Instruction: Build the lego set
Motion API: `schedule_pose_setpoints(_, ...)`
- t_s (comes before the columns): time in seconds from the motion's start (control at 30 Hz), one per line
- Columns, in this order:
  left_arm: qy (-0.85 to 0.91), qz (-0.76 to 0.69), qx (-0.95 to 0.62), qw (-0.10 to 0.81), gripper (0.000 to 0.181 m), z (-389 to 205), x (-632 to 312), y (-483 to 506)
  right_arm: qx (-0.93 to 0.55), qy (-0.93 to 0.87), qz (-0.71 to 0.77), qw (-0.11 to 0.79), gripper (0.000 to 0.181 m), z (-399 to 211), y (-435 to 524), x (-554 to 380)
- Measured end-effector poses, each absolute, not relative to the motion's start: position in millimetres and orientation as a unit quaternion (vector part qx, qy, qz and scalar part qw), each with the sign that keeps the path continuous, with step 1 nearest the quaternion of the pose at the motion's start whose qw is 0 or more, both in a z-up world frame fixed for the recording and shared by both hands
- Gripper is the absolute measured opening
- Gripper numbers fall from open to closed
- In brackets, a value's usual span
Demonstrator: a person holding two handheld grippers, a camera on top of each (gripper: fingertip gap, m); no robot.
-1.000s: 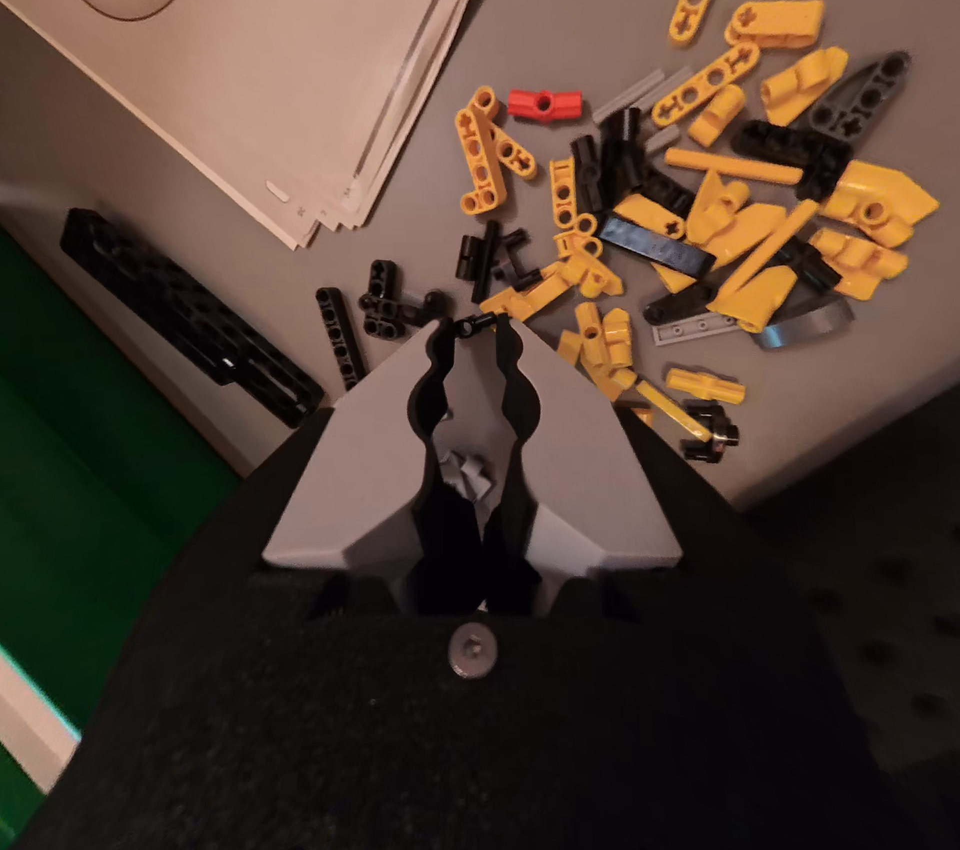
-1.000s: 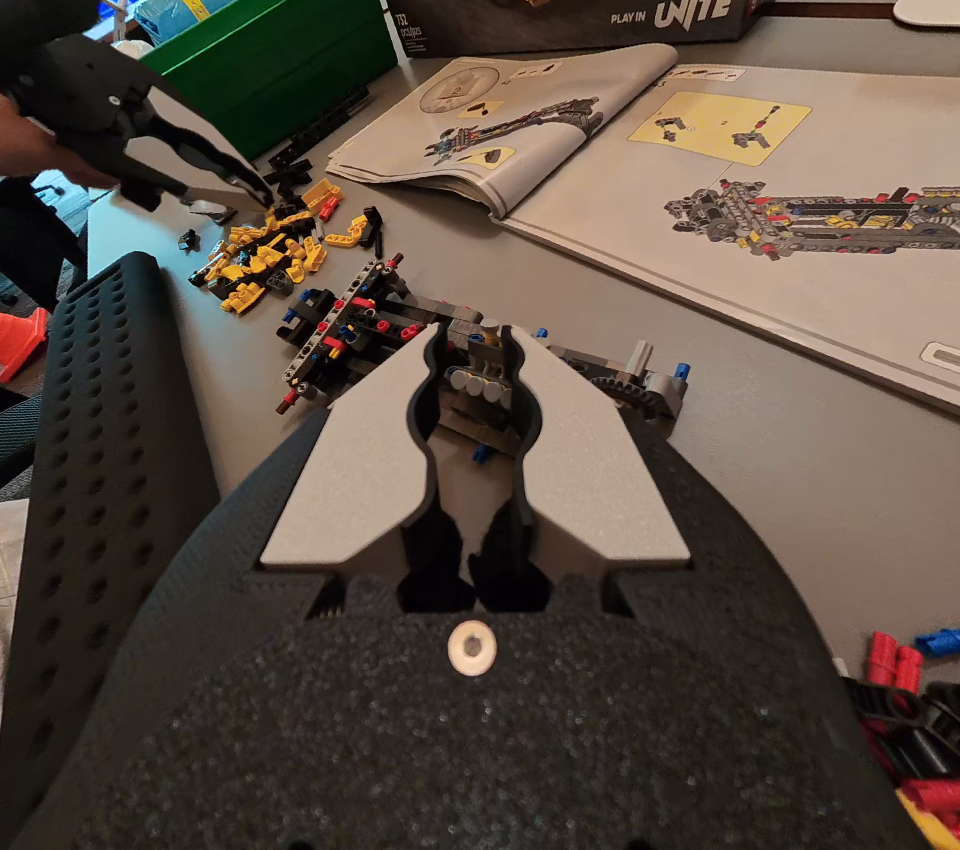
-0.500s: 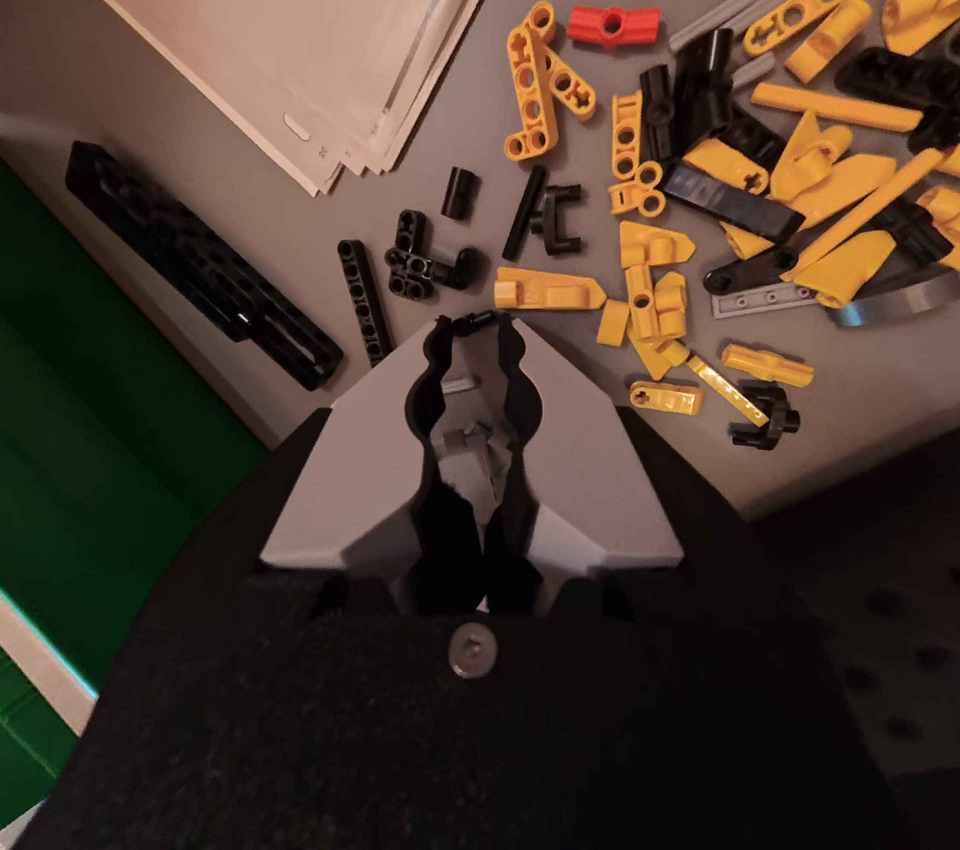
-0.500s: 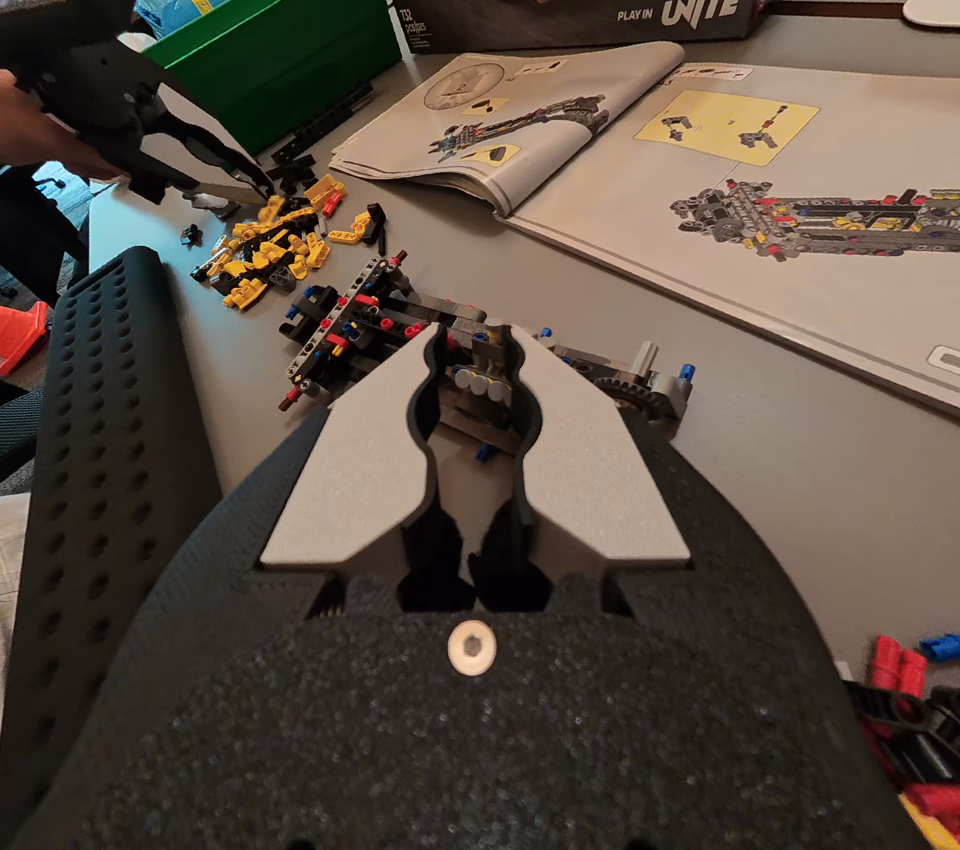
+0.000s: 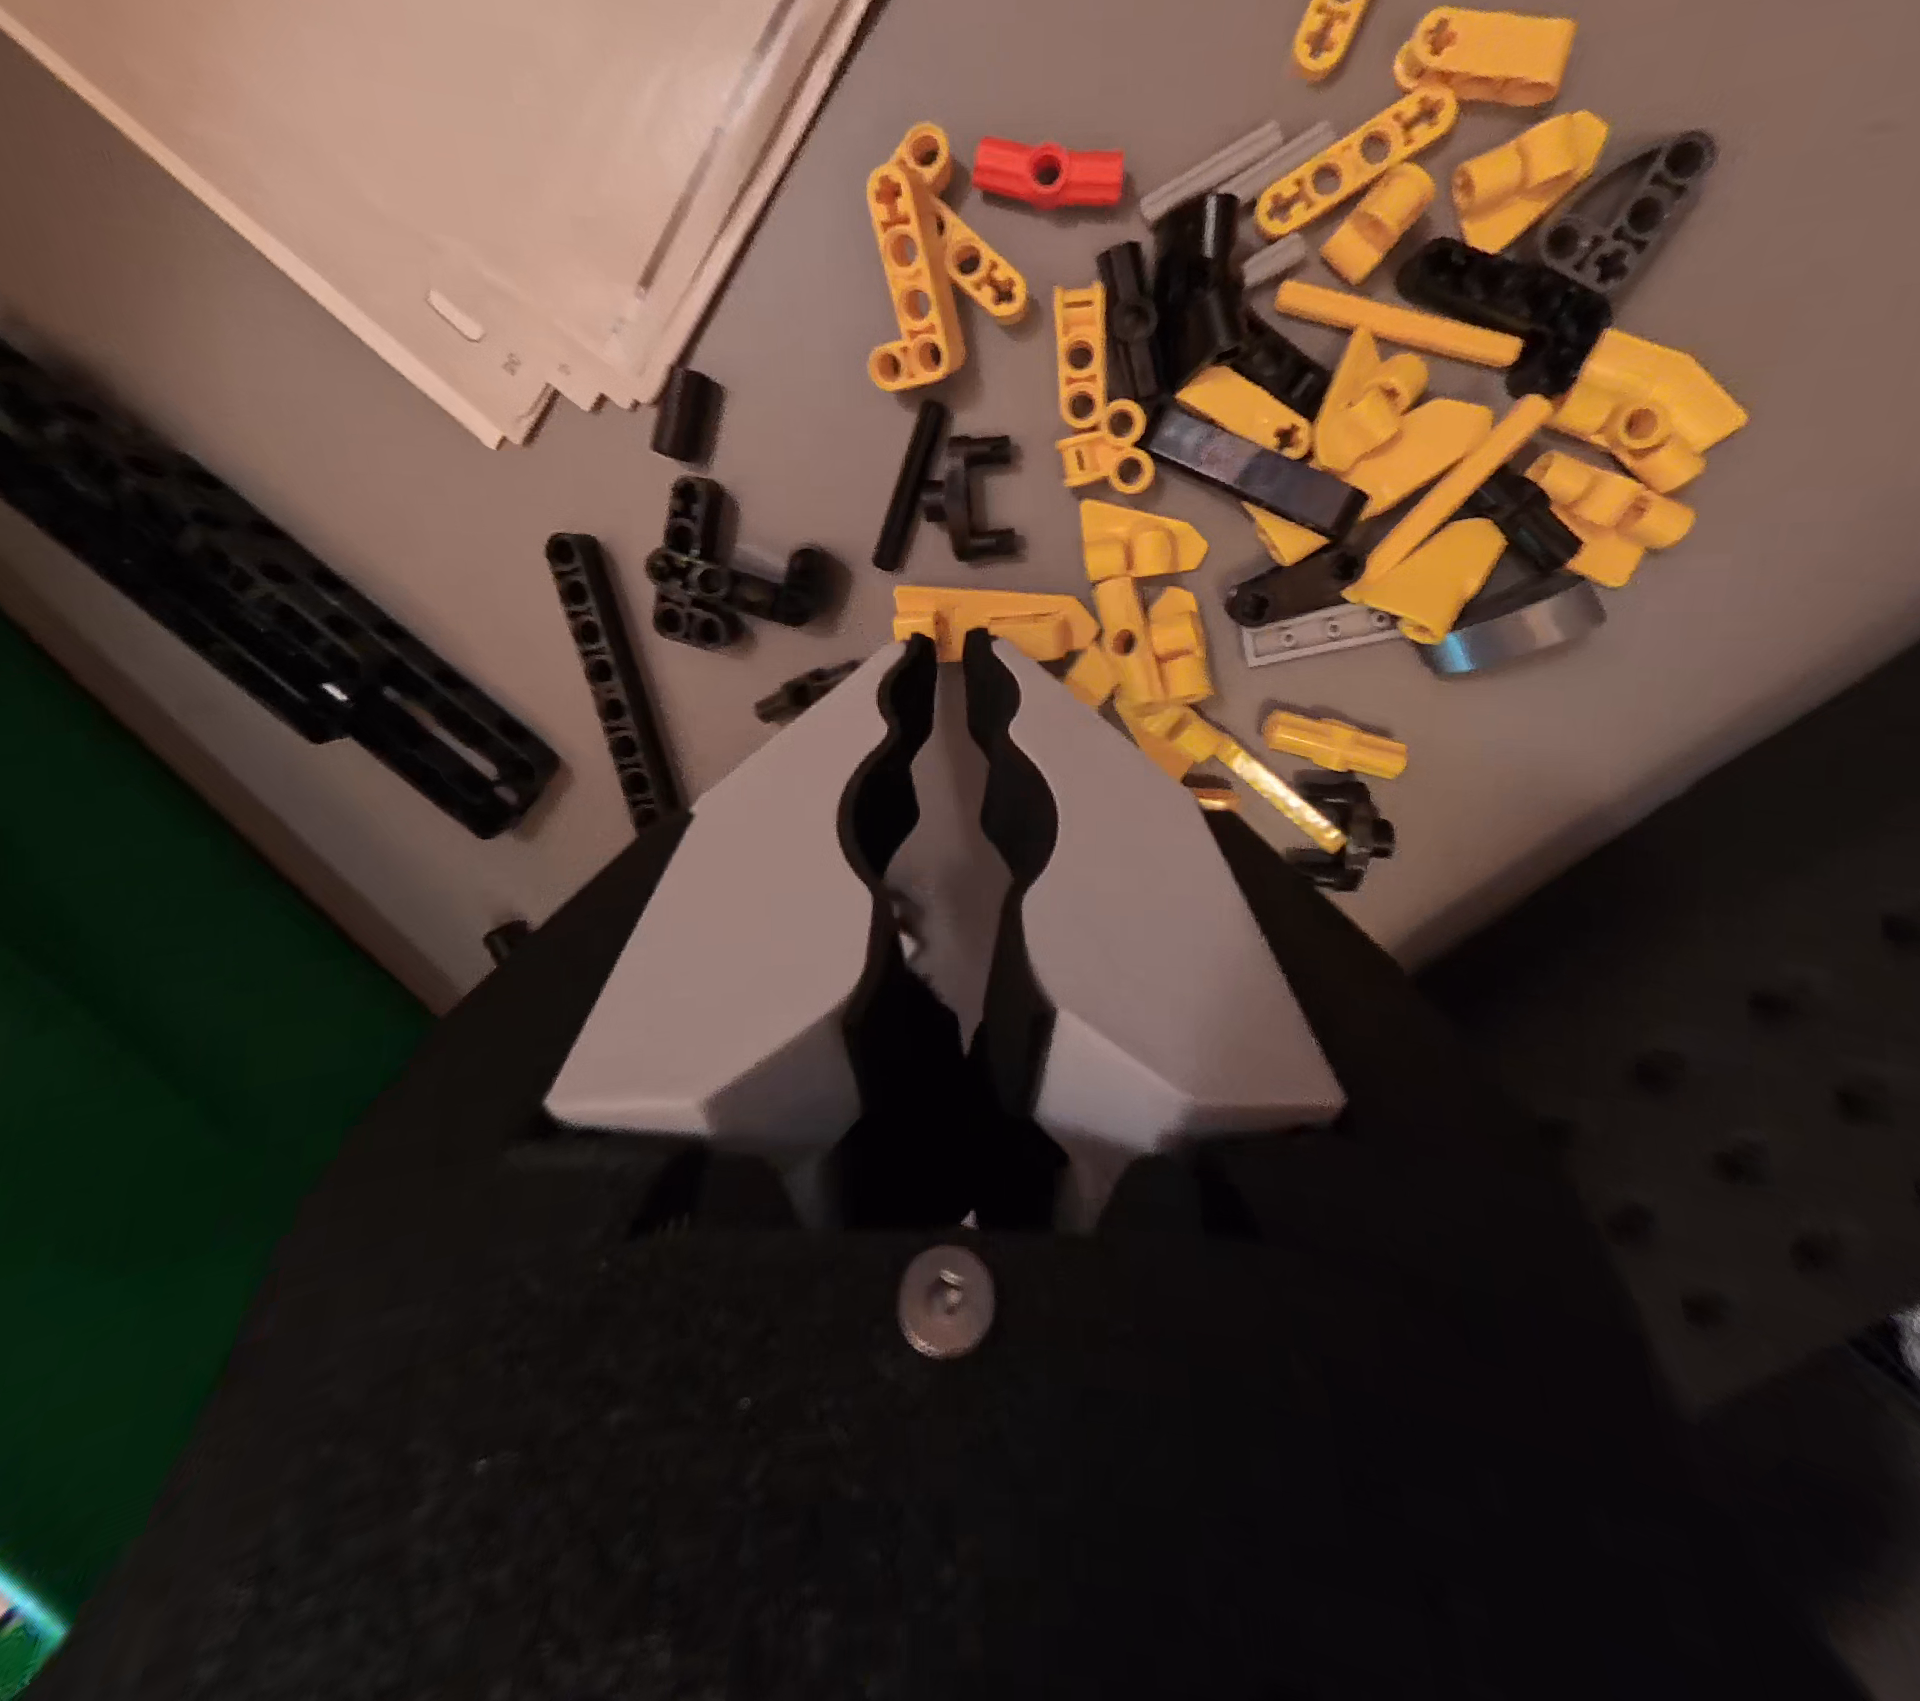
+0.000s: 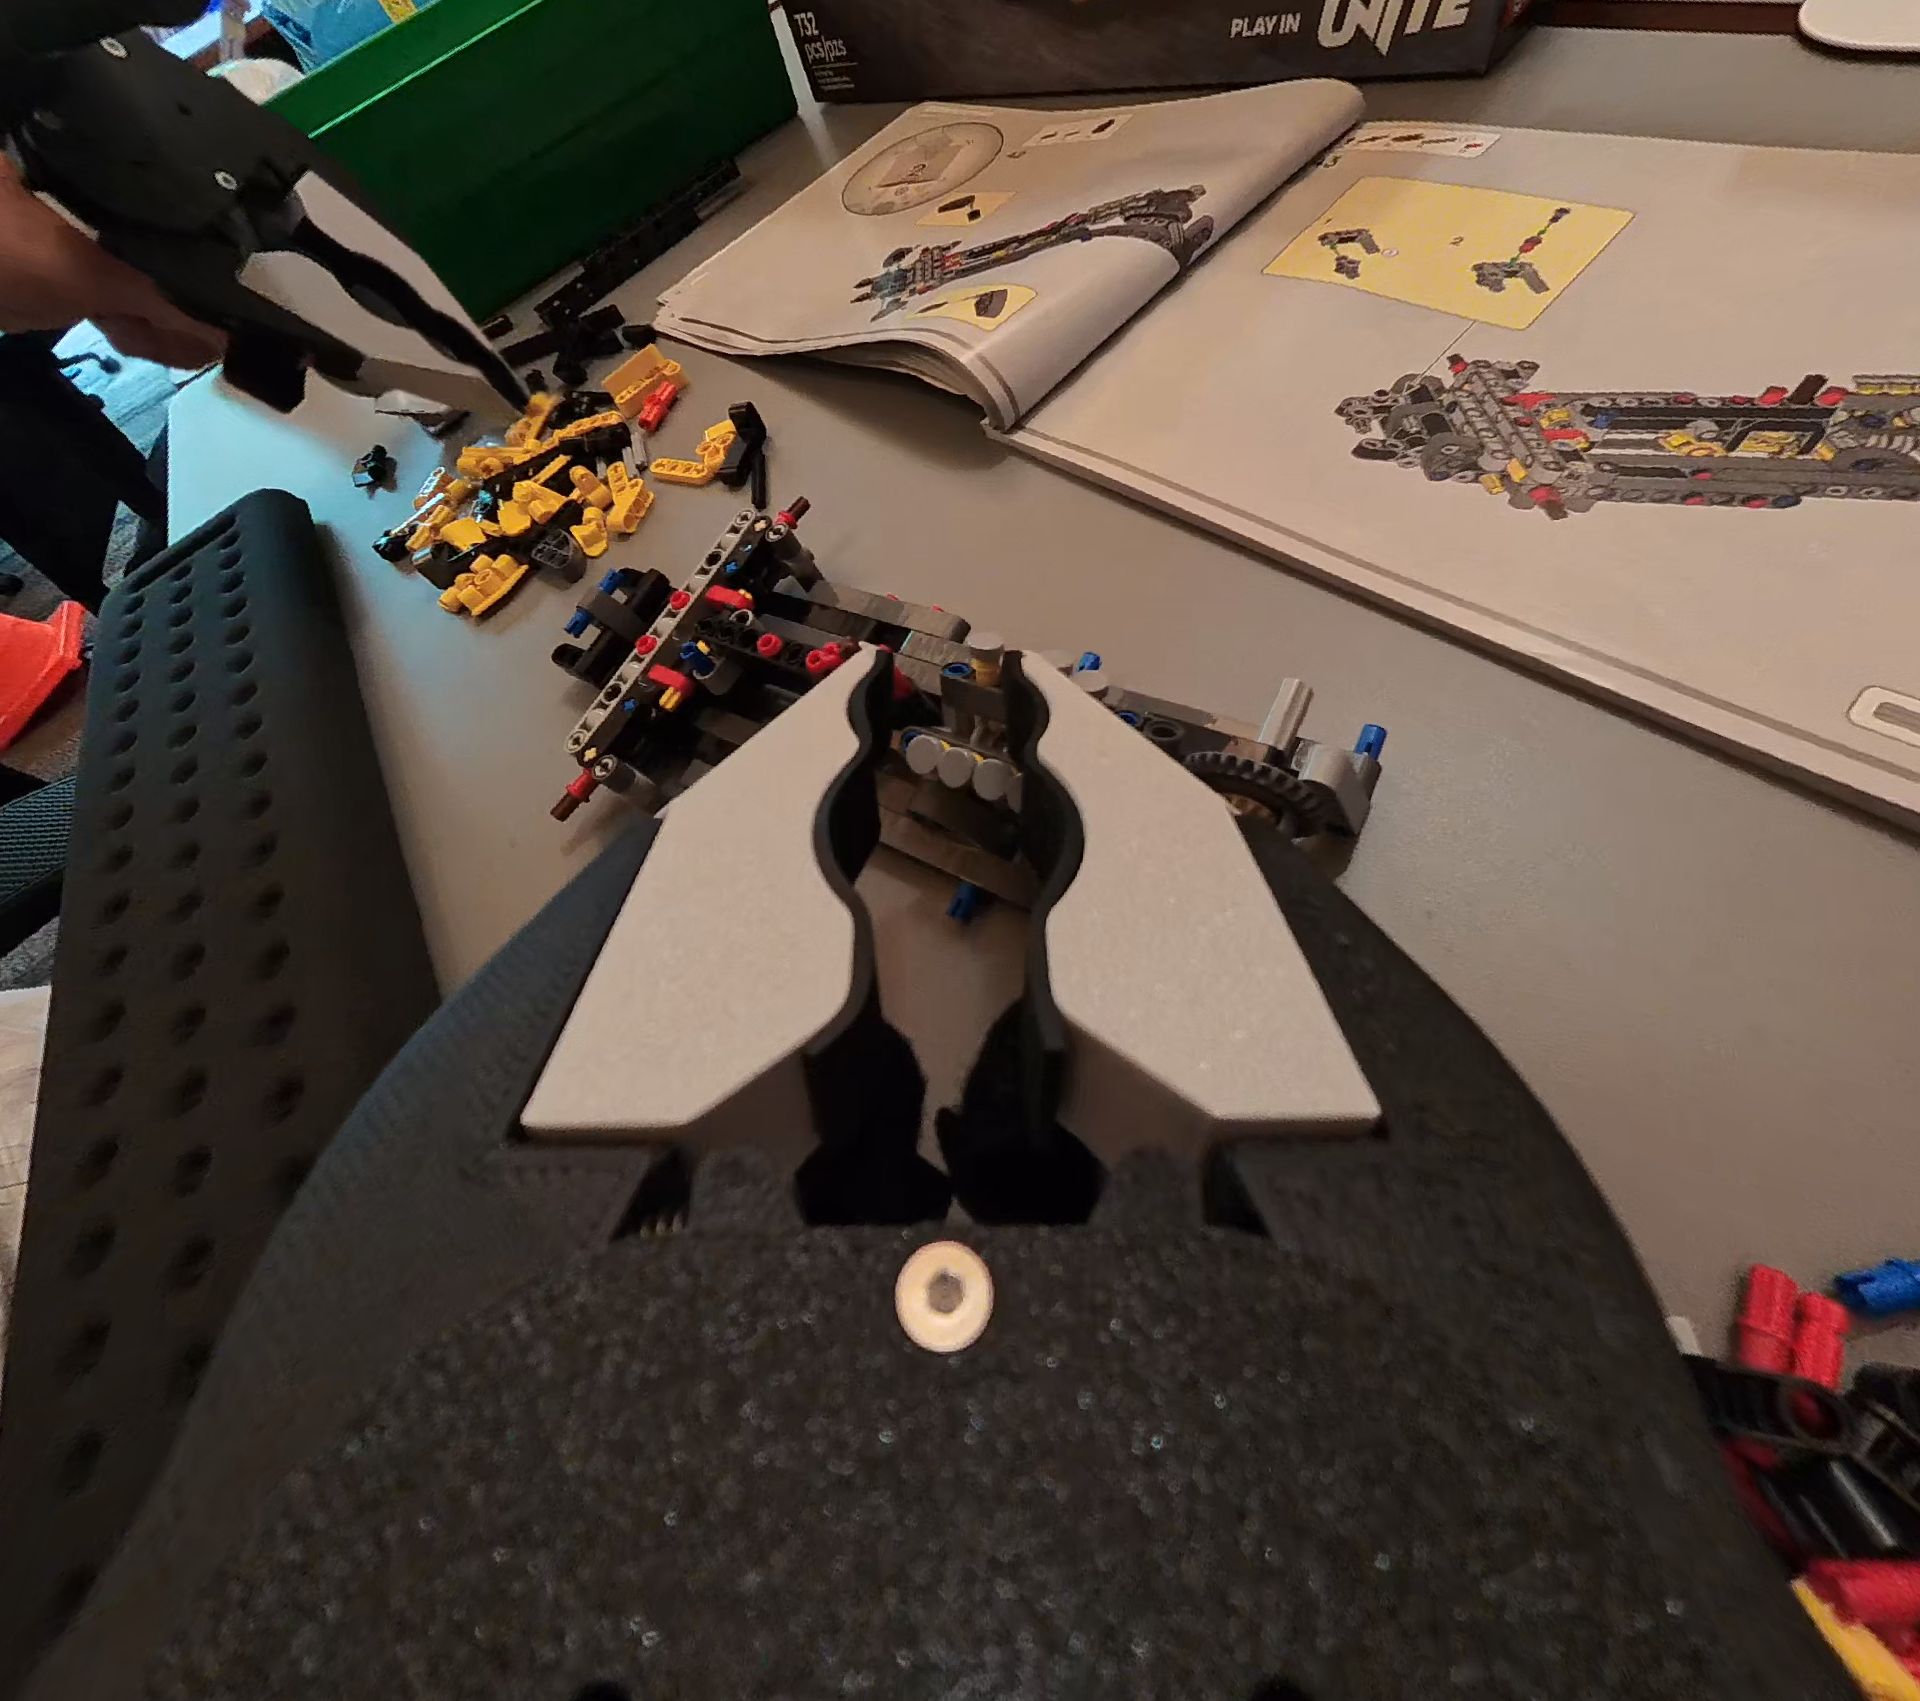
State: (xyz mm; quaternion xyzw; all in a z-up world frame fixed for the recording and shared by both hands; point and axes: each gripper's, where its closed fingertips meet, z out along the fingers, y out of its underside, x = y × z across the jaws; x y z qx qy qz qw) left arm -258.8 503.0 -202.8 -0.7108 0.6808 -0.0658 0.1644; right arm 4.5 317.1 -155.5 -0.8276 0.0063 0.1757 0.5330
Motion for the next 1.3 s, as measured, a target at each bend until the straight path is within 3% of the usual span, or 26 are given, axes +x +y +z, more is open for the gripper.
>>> schedule_pose_setpoints(0.17,0.695,-0.077,-0.698,0.156,0.005,-202.4,-260.1,481.2,-0.828,0.005,0.179,0.531,0.019,-155.8,317.8,3.3)
schedule_pose_setpoints(0.37,0.690,-0.086,-0.685,0.217,0.021,-182.2,-237.4,496.7,-0.831,-0.001,0.177,0.528,0.019,-157.4,317.9,1.4)
schedule_pose_setpoints(0.5,0.728,-0.052,-0.655,0.198,0.025,-194.0,-233.3,505.0,-0.829,0.001,0.175,0.531,0.019,-155.9,317.3,2.8)
schedule_pose_setpoints(0.73,0.731,-0.053,-0.658,0.172,0.011,-207.4,-230.0,514.2,-0.825,0.006,0.175,0.537,0.019,-153.3,316.5,5.1)
schedule_pose_setpoints(1.1,0.711,-0.036,-0.682,0.166,0.016,-207.1,-243.6,520.1,-0.829,-0.002,0.174,0.531,0.020,-156.0,317.2,1.7)
schedule_pose_setpoints(1.17,0.715,-0.031,-0.674,0.182,0.024,-202.9,-239.4,523.9,-0.829,-0.002,0.176,0.531,0.019,-155.9,317.2,1.6)
schedule_pose_setpoints(1.3,0.706,-0.036,-0.673,0.218,0.022,-190.3,-224.1,543.5,-0.830,-0.003,0.175,0.530,0.019,-156.0,316.9,1.1)
